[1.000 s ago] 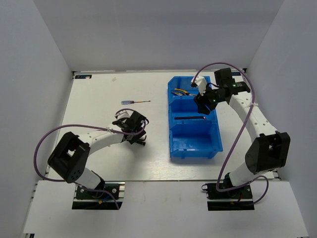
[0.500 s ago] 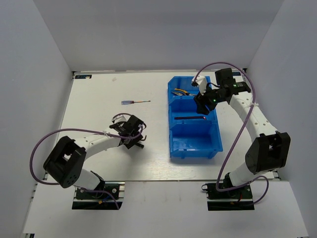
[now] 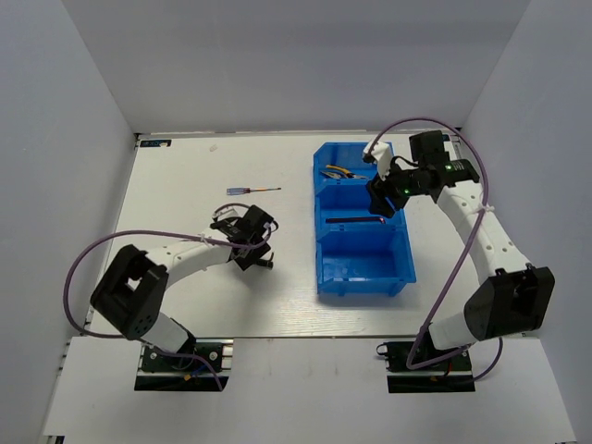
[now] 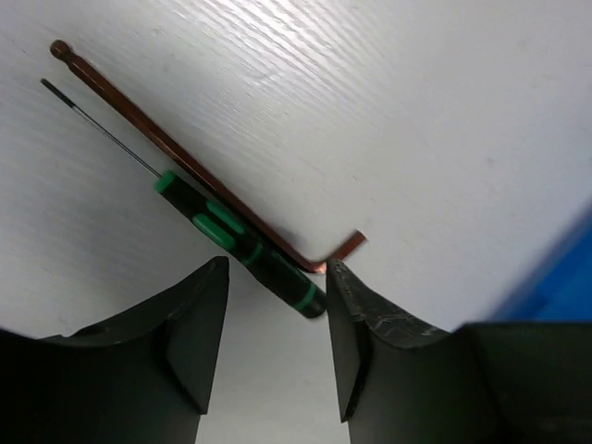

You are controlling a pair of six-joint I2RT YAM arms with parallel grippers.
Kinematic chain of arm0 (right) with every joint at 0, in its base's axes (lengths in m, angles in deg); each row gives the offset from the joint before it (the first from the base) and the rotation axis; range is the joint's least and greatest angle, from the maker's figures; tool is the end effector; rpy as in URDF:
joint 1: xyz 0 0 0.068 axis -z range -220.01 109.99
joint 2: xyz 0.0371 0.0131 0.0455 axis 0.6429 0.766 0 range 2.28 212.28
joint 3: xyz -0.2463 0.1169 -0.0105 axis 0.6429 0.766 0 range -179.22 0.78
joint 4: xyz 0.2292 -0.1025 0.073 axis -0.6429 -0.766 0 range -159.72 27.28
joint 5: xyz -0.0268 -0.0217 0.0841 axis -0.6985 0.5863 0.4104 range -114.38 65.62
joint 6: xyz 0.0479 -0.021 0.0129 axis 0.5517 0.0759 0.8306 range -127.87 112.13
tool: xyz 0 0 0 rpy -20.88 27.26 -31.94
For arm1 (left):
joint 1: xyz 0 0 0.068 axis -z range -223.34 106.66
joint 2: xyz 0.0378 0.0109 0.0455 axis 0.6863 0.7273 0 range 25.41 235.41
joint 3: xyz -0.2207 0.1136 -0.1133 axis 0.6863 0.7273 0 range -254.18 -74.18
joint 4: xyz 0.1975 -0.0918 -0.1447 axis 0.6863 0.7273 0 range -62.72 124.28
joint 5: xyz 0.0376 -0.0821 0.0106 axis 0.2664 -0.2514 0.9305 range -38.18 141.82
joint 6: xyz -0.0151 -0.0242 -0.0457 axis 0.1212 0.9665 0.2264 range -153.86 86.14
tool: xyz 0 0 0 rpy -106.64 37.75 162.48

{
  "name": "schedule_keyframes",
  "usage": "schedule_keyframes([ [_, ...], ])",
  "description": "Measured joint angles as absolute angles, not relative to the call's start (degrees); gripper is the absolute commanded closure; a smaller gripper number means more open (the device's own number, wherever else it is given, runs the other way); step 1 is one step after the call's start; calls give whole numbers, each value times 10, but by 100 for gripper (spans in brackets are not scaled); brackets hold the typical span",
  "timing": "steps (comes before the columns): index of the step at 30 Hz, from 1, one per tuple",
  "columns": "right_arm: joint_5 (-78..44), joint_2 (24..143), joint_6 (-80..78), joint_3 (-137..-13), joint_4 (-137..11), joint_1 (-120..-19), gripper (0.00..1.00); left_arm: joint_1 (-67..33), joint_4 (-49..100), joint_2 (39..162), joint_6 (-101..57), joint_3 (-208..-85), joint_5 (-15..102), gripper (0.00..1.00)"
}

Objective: Sort the tools into containers

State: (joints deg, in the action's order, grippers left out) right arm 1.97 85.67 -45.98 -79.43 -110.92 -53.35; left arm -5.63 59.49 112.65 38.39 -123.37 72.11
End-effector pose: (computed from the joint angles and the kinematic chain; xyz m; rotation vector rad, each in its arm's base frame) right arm 0.2918 0.0855 0.3394 -1.2030 2.0492 0.3638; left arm 0.2239 -0.1577 0.1725 -0.8674 2.5114 -0.1059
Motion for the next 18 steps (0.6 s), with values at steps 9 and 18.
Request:
schedule_keyframes([
  [9,24,830,-461,-743,-1109,-524,38,-53,637,906,371,-1228,695,46],
  [18,42,837,-447,-743,-1107,-524,38,-60,582,1017,372,-1194,726,54],
])
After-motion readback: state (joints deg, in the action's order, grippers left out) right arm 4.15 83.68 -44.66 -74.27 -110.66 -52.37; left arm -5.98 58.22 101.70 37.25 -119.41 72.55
